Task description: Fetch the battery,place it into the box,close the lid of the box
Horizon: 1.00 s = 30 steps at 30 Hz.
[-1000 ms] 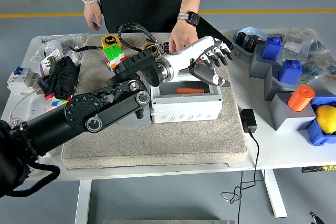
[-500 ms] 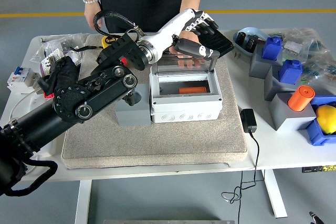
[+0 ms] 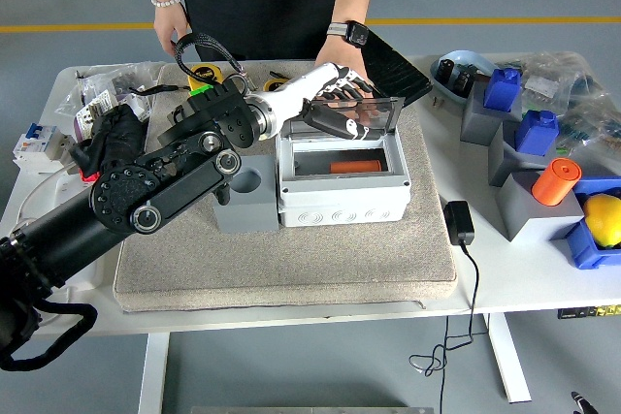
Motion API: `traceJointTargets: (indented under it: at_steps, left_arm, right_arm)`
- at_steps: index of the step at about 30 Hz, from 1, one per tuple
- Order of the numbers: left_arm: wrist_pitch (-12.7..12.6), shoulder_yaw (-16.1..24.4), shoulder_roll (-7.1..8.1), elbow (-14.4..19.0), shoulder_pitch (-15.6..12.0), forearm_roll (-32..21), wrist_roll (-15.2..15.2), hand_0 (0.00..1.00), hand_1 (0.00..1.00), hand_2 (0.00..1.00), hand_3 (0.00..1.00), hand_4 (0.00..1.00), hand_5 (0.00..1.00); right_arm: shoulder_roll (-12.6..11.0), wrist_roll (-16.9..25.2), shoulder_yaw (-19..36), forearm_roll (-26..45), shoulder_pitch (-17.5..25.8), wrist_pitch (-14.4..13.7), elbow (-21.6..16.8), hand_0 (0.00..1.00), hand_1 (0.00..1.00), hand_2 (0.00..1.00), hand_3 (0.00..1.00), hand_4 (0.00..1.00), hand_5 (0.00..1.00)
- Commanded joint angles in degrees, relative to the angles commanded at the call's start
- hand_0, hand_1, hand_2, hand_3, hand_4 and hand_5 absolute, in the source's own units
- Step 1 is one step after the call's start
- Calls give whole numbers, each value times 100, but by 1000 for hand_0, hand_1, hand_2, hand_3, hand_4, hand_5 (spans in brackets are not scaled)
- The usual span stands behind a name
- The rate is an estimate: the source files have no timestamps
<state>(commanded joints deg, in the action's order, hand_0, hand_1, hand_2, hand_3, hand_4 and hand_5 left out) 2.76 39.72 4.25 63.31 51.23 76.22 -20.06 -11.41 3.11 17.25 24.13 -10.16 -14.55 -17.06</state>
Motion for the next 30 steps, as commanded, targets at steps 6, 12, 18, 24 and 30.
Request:
traceJointTargets:
  at_steps: [6, 12, 18, 24, 30]
  left_arm:
    - [109, -3, 72, 340, -102, -41, -154, 753, 773, 734, 755, 998, 364]
    - [127, -93, 71, 499, -190, -105, -186, 747, 770, 732, 751, 998, 371]
    - [134, -227, 53, 599, -323, -169, -204, 744, 770, 729, 749, 998, 373]
    - [137, -328, 49, 630, -394, -200, -206, 739, 762, 727, 743, 998, 376]
    - [135, -308, 72, 696, -438, -234, -193, 735, 759, 724, 738, 998, 377]
  right_arm:
    - [6, 6, 17, -2, 8, -6, -1, 669, 635, 631, 534, 875, 426]
    - [10, 12, 1, 0, 11, -2, 3, 669, 635, 631, 534, 875, 426]
    - [12, 26, 2, 18, 22, 4, 2, 670, 635, 631, 534, 875, 426]
    - [11, 32, 5, 17, 20, 7, 0, 670, 635, 632, 534, 876, 427]
    - [12, 33, 15, 0, 21, 4, -2, 670, 635, 632, 534, 876, 427]
